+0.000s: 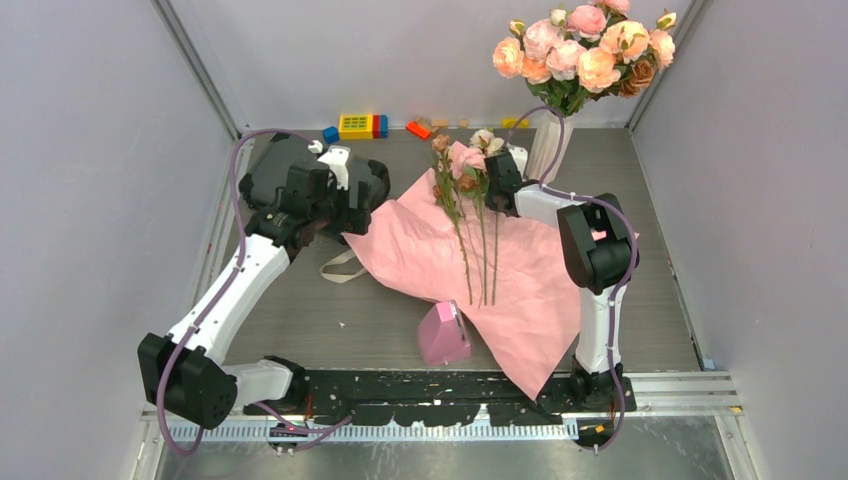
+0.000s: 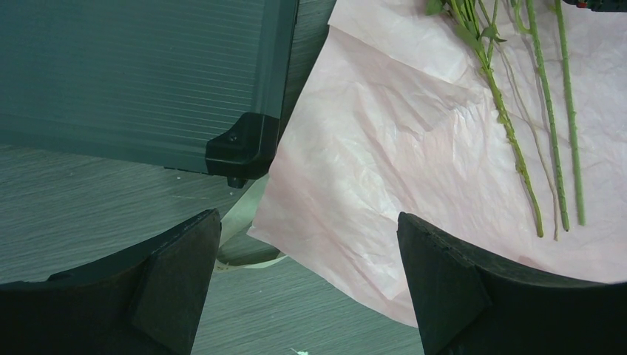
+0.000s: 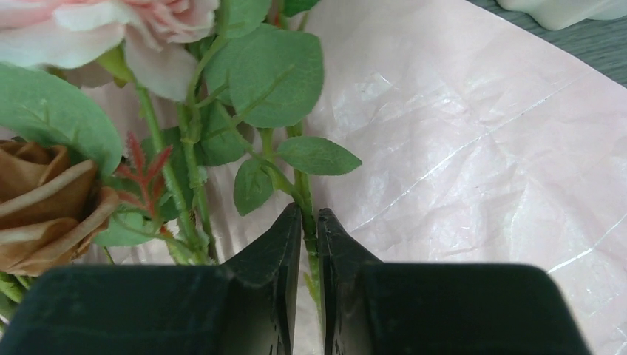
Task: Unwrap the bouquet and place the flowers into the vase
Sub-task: Pick up the fake flower from the wrapping paper.
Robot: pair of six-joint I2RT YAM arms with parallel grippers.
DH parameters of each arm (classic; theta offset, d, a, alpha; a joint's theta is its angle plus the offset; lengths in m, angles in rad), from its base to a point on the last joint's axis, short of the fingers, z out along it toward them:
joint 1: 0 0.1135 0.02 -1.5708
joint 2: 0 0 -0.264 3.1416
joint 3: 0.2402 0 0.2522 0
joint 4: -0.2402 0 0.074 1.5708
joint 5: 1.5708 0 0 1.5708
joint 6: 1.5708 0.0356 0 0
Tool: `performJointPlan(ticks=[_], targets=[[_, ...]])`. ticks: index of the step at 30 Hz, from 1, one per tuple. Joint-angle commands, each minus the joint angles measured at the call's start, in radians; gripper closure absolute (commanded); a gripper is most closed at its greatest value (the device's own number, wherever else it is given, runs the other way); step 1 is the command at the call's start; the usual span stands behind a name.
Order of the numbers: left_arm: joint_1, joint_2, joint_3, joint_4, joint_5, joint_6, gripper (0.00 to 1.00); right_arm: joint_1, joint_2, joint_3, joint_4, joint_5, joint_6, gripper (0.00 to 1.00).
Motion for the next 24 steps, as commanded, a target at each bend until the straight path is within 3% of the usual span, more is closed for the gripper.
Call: performJointPlan(ticks=[1,12,24], targets=[[0.004,-0.031,0.007,0.041,-0.012,0.008,0.08,-0.003,-0.014,0.033,0.007,0.009,-0.021,0.84],[0.004,-0.036,0.007,0.041,-0.020,0.011,0.08,-0.003,-0.125,-0.021,0.032,0.005,-0.094,0.99],[0.004,-0.049,0.007,0.041,-0.019,0.010,0.08,-0.003,-0.255,-0.077,0.044,0.041,-0.153,1.00]])
